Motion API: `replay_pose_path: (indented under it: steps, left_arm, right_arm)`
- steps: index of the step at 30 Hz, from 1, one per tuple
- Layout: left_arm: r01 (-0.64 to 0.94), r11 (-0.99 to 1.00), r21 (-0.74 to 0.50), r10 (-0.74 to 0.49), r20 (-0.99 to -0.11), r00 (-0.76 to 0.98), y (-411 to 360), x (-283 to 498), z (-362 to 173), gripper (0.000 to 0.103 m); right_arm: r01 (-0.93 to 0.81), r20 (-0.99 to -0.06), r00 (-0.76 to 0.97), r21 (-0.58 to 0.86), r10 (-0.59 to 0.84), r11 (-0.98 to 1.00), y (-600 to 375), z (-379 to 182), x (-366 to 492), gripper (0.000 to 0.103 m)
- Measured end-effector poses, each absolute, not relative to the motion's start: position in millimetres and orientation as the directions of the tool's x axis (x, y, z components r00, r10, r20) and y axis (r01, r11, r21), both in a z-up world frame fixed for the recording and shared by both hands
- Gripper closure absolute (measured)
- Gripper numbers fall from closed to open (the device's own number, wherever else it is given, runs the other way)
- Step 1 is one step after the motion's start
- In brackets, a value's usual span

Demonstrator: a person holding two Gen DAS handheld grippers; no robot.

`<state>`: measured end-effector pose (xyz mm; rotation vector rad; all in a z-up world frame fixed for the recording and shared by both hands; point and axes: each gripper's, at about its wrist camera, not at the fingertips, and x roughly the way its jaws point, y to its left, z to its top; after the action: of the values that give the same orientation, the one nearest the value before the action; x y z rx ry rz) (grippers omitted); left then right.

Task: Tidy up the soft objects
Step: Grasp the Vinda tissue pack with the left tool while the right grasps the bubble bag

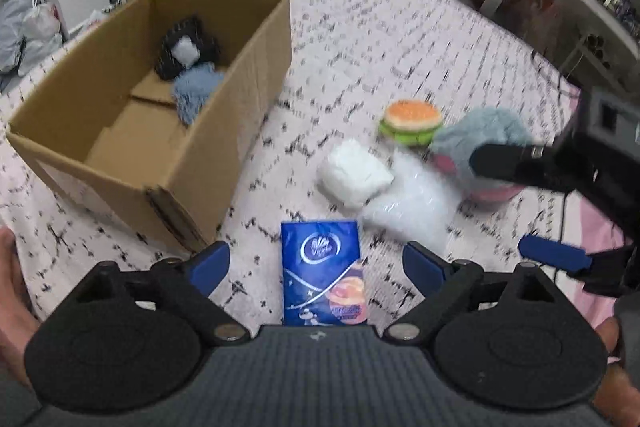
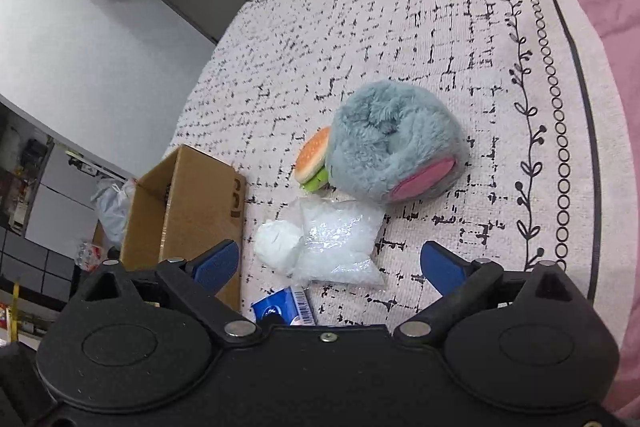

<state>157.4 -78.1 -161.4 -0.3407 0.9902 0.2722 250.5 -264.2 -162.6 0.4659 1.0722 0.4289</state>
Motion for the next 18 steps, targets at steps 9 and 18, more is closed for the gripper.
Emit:
replay_pose_path:
  steps: [9,18]
  left_arm:
    - [-0.407,0.899,-0.161,0.048,-0.888,0.457,-76,167,-191,0.028]
    - [-0.471,0.86,-0.196,0.035,-0.898,0.439,-66,166,-194,0.053]
  right_arm:
    - [-0.056,-0.745,0.372,0.577,0.553,0.815,-261,-186,270,0.008]
    - [-0.056,-0.762,0.345,0.567,0.549,0.822,-249,-200,279,0.012]
